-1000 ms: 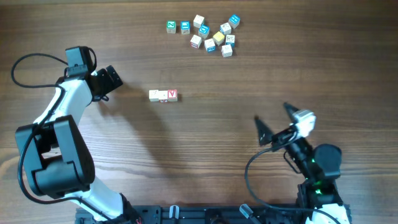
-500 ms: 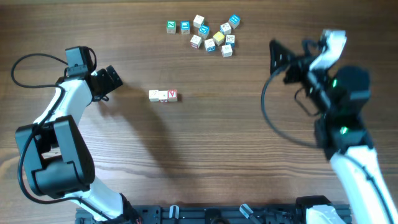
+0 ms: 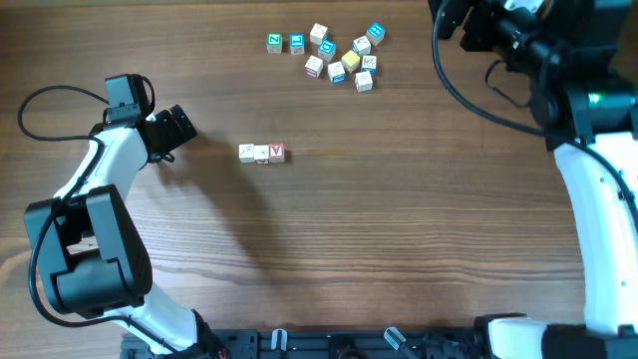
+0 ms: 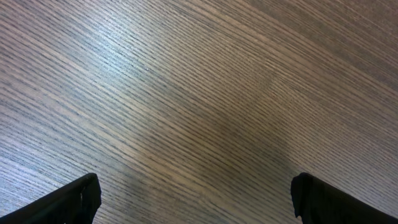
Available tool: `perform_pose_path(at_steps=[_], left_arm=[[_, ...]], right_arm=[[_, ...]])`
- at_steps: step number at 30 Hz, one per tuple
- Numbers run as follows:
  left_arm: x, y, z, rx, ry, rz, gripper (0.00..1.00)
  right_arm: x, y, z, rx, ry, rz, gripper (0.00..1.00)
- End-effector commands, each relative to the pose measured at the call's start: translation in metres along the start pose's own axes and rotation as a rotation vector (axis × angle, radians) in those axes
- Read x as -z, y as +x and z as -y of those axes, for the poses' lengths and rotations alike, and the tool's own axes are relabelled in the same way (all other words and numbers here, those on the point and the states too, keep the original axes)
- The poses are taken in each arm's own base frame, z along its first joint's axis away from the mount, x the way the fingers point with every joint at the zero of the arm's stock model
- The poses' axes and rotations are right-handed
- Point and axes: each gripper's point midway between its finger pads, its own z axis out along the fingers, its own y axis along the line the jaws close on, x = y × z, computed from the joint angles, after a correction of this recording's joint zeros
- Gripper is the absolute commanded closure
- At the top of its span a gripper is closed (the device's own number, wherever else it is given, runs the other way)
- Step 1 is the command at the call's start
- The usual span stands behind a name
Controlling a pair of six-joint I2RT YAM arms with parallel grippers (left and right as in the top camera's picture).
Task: Form a horizontal line
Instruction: 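Raise the right arm and move the right gripper over the cluster, then grasp the white 9 block with the right gripper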
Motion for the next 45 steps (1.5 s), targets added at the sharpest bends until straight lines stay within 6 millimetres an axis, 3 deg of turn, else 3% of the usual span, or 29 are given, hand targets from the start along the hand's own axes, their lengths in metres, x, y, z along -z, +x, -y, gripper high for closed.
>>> perform_pose_path(at_steps=[1, 8, 13, 14, 16, 17, 18, 19, 20, 25, 27, 28, 29, 31, 35, 41, 43, 45], left_arm=[[-0.003, 0.002, -0.004, 0.000, -0.016, -0.004, 0.00], [-0.003, 0.002, -0.004, 0.000, -0.016, -0.004, 0.00], [-0.003, 0.002, -0.004, 0.000, -0.016, -0.004, 0.00], [-0.003, 0.002, -0.004, 0.000, -0.016, -0.004, 0.00], [-0.003, 0.002, -0.004, 0.000, -0.016, -0.004, 0.00], [-0.003, 0.002, -0.004, 0.000, -0.016, -0.004, 0.00], [-0.003, 0.002, -0.004, 0.000, -0.016, -0.004, 0.00], [-0.003, 0.002, -0.004, 0.000, -0.016, -0.004, 0.00], [-0.003, 0.002, -0.004, 0.000, -0.016, -0.004, 0.00], [-0.003, 0.002, -0.004, 0.000, -0.016, -0.004, 0.00], [-0.003, 0.002, -0.004, 0.000, -0.016, -0.004, 0.00], [-0.003, 0.002, -0.004, 0.000, -0.016, -0.004, 0.00], [-0.003, 0.002, -0.004, 0.000, -0.016, -0.004, 0.00], [-0.003, 0.002, -0.004, 0.000, -0.016, -0.004, 0.00], [-0.003, 0.002, -0.004, 0.000, -0.016, -0.004, 0.00], [-0.003, 0.002, -0.004, 0.000, -0.016, -0.004, 0.00], [-0.003, 0.002, -0.004, 0.000, -0.016, -0.004, 0.00], [-0.003, 0.002, -0.004, 0.000, -0.016, -0.004, 0.00]], right_arm=[[-0.023, 0.014, 0.006, -0.035, -0.033, -0.078, 0.00], [-0.073, 0.054, 0.044, -0.087, 0.020, -0.190, 0.00], [-0.089, 0.074, 0.069, -0.149, 0.101, -0.236, 0.00], [-0.093, 0.074, 0.070, -0.165, 0.101, -0.231, 0.04], [-0.097, 0.080, 0.073, -0.170, 0.106, -0.245, 0.36], [-0.101, 0.087, 0.077, -0.178, 0.112, -0.265, 0.63], [-0.104, 0.092, 0.080, -0.185, 0.118, -0.280, 0.80], [-0.107, 0.098, 0.083, -0.192, 0.124, -0.295, 0.92], [-0.110, 0.104, 0.086, -0.197, 0.129, -0.310, 0.96], [-0.142, 0.155, 0.085, -0.117, 0.122, -0.434, 0.93], [-0.154, 0.177, 0.082, -0.073, 0.134, -0.478, 0.71], [-0.165, 0.200, 0.084, -0.030, 0.185, -0.514, 0.46], [-0.171, 0.213, 0.086, 0.013, 0.217, -0.535, 0.32], [-0.182, 0.236, 0.091, 0.125, 0.276, -0.571, 0.20], [-0.198, 0.256, 0.093, 0.338, 0.284, -0.598, 0.19], [-0.216, 0.262, 0.106, 0.360, 0.315, -0.559, 0.21], [-0.216, 0.263, 0.106, 0.356, 0.316, -0.561, 0.26], [-0.220, 0.261, 0.106, 0.358, 0.313, -0.545, 0.48]])
